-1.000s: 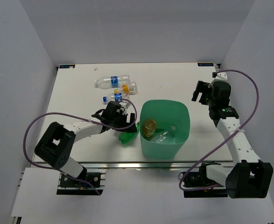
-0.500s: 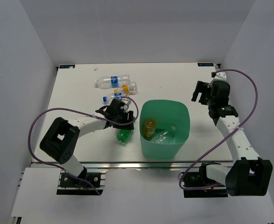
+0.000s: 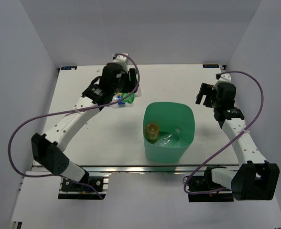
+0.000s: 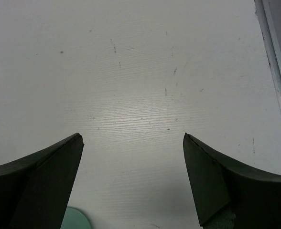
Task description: Put the plastic bottles in the bin
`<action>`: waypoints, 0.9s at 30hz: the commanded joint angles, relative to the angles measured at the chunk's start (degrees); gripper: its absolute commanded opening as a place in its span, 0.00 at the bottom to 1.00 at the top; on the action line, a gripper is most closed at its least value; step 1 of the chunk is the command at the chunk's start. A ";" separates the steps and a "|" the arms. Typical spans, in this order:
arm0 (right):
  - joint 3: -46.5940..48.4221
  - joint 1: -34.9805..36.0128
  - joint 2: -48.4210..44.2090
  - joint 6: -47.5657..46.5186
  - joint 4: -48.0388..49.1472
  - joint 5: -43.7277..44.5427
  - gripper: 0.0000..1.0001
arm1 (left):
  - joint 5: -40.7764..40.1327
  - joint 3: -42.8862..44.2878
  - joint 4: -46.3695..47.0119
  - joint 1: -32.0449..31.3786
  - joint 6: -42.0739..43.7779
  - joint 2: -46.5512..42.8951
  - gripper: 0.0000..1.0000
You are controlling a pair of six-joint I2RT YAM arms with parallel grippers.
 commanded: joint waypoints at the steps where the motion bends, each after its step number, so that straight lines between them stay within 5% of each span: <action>1: 2.53 -0.15 -0.10 -1.74 2.24 -5.65 0.89 | 16.75 4.34 5.63 -0.60 4.62 -5.09 0.14; 6: 3.14 -0.15 0.69 -4.47 3.12 -21.28 0.89 | 21.63 14.70 -1.37 -10.08 11.21 0.52 0.14; 8: 4.02 -0.06 1.39 -4.73 2.51 -21.23 0.89 | 21.98 17.70 -3.05 -13.85 13.15 1.59 0.14; 16: 4.55 -0.15 1.75 -5.17 2.77 -22.54 0.89 | 29.63 11.48 2.90 -18.62 13.77 -0.33 0.27; 21: 4.90 -0.15 2.01 -5.00 1.80 -22.03 0.89 | 30.42 5.84 6.78 -19.85 12.37 -1.40 0.55; 25: 4.82 -0.15 2.27 -5.00 0.92 -19.38 0.89 | 29.98 4.87 6.70 -19.94 11.84 -1.57 0.98; 27: 4.73 -0.23 2.27 -5.00 0.84 -19.12 0.89 | 28.40 5.48 6.08 -20.03 12.01 -1.66 0.98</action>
